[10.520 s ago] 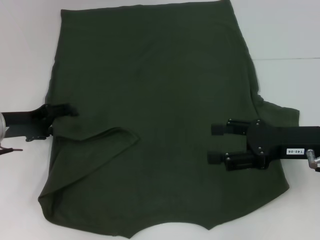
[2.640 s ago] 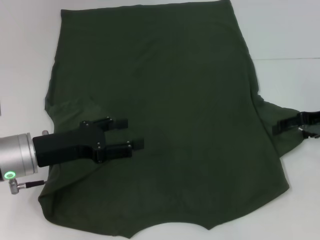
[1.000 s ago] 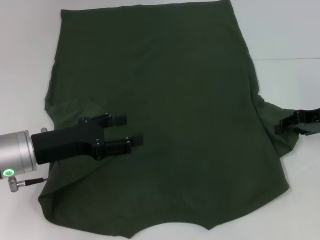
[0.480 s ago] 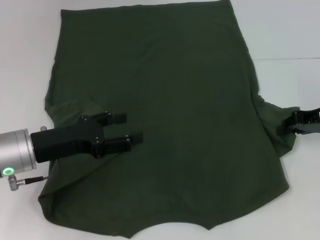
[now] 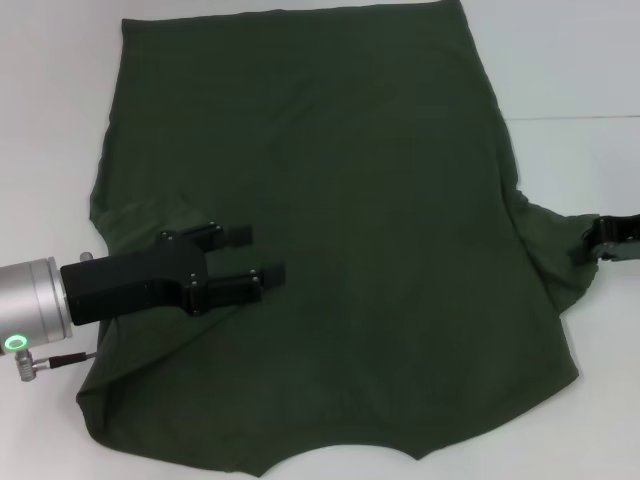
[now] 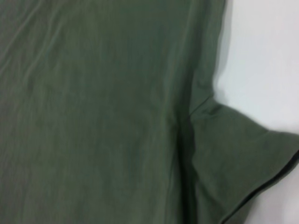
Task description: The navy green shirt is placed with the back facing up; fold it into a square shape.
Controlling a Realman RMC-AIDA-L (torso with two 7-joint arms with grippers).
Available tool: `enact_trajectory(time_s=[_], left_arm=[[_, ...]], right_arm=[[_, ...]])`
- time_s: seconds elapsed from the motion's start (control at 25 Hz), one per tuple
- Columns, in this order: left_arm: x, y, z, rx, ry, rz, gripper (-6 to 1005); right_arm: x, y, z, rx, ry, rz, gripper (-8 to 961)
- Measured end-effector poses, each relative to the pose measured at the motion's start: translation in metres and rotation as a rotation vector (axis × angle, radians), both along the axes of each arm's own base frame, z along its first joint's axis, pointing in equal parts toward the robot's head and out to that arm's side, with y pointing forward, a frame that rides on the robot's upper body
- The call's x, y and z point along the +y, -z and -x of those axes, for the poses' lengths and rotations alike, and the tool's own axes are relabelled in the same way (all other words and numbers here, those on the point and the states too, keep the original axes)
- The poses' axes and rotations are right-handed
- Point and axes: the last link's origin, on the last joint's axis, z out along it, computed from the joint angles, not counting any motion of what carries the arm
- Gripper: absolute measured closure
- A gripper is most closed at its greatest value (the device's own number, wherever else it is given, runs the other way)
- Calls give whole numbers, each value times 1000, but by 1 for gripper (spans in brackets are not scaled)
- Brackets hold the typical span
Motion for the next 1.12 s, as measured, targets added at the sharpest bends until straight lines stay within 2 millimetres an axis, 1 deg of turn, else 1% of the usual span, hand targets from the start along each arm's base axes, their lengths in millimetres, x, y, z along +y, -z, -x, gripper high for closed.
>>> enact_trajectory(time_s=[0.24, 0.44, 0.6, 0.88, 1.04, 1.12], left_arm=[[-1, -1, 0, -3, 0, 4, 137], [-2, -2, 0, -15, -3, 8, 136], [-2, -5, 0, -20, -9, 4, 137], [-3, -8, 2, -28, -22, -1, 136], [-4, -9, 2, -42, -24, -6, 136], [-5, -11, 2, -52, -26, -10, 136]], right_arm=[[8, -22, 2, -20, -30, -30, 938], [16, -40, 12, -31, -81, -47, 924], [21, -50, 21, -29, -129, -47, 912], [32, -61, 38, -52, -213, -42, 892], [44, -61, 57, -69, -280, -32, 881], [48, -58, 67, -73, -306, -21, 875]])
